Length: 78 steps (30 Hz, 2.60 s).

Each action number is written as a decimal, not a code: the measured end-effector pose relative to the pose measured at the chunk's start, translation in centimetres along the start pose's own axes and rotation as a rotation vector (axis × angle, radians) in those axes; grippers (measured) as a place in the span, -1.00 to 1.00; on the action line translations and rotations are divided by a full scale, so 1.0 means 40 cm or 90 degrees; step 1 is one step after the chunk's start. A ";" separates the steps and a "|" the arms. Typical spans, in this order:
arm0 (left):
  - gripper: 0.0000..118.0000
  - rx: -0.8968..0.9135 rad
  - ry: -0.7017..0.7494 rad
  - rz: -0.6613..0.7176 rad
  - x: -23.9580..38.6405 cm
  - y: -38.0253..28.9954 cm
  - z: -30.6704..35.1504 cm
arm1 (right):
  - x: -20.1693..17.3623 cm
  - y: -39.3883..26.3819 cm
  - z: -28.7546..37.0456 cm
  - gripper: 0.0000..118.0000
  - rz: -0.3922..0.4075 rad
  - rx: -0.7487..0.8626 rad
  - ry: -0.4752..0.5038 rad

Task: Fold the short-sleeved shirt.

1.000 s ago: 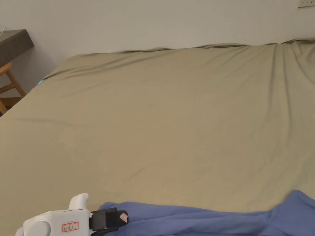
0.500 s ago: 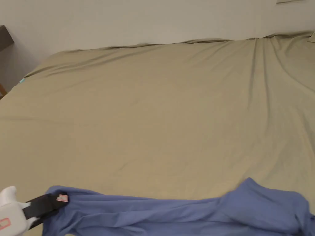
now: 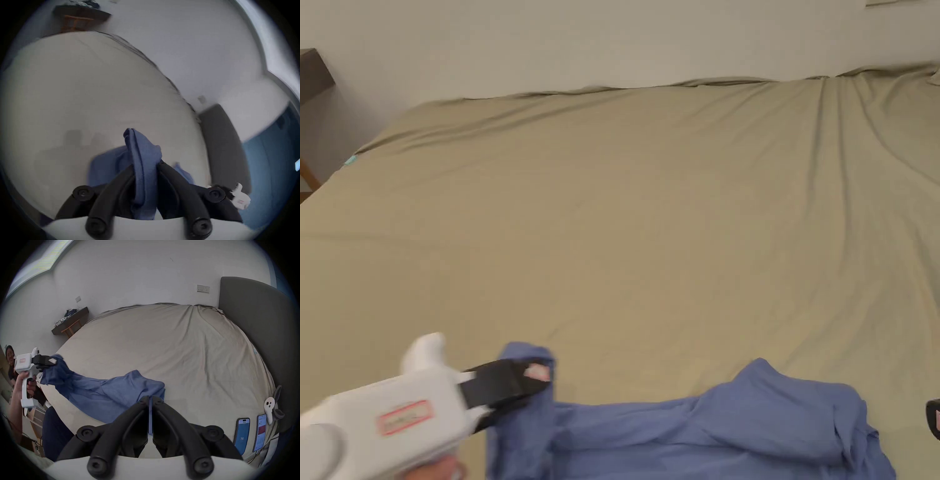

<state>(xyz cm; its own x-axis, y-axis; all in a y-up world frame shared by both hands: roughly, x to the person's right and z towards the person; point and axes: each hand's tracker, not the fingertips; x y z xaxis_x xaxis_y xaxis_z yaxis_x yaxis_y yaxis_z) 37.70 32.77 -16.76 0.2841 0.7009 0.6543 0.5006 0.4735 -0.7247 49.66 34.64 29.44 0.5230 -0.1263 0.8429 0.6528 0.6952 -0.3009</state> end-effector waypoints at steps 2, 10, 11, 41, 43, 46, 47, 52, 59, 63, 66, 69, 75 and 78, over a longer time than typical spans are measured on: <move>-0.89 -0.042 -0.006 -0.040 0.029 -0.051 -0.118 | -0.009 0.003 -0.001 -0.91 0.003 0.001 0.003; 0.59 -0.094 0.061 -0.110 -0.034 -0.180 -0.320 | -0.001 -0.011 0.016 -0.91 0.048 0.000 -0.008; 0.85 -0.064 -0.004 -0.084 -0.028 -0.171 -0.276 | 0.007 -0.015 0.016 -0.91 0.044 -0.002 -0.007; -0.71 -0.062 0.111 -0.348 0.250 -0.390 -0.286 | 0.000 -0.040 0.034 -0.91 0.010 -0.015 0.042; -0.71 -0.066 -0.012 -0.262 0.213 -0.313 -0.214 | -0.005 -0.032 0.034 -0.91 0.017 -0.013 0.046; -0.71 -0.062 -0.036 -0.140 0.082 -0.186 -0.134 | -0.008 -0.020 0.043 -0.91 0.014 0.007 0.080; -0.69 -0.061 -0.029 -0.130 0.027 -0.150 -0.113 | -0.007 -0.017 0.045 -0.91 0.004 0.014 0.102; 1.00 -0.043 0.075 -0.097 -0.190 -0.032 -0.046 | -0.003 -0.012 0.046 -0.91 -0.012 0.024 0.124; 1.00 -0.168 0.022 -0.093 -0.234 -0.100 -0.158 | 0.009 -0.013 0.030 -0.91 -0.056 0.016 0.161; 0.10 -0.196 -0.006 -0.066 -0.227 -0.152 -0.228 | 0.011 -0.006 0.032 -0.91 -0.076 0.019 0.183; -0.59 -0.181 -0.020 -0.001 -0.232 -0.160 -0.236 | 0.010 -0.003 0.037 -0.91 -0.079 0.024 0.186; -0.67 -0.154 -0.057 0.068 -0.259 -0.140 -0.193 | 0.015 -0.003 0.042 -0.91 -0.086 0.028 0.182; -0.74 -0.099 0.070 -0.023 -0.188 -0.052 -0.042 | 0.024 -0.002 0.063 -0.91 -0.087 0.027 0.161; -0.74 -0.067 0.100 -0.057 -0.137 -0.008 0.022 | 0.011 0.002 0.065 -0.91 -0.066 0.020 0.130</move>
<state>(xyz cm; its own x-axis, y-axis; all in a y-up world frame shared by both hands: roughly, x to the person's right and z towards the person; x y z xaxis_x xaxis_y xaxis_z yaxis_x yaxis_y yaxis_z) 35.28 29.25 -20.31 0.3546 0.5635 0.7461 0.6093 0.4660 -0.6415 48.54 36.48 30.93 0.5560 -0.3375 0.7596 0.6935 0.6920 -0.2002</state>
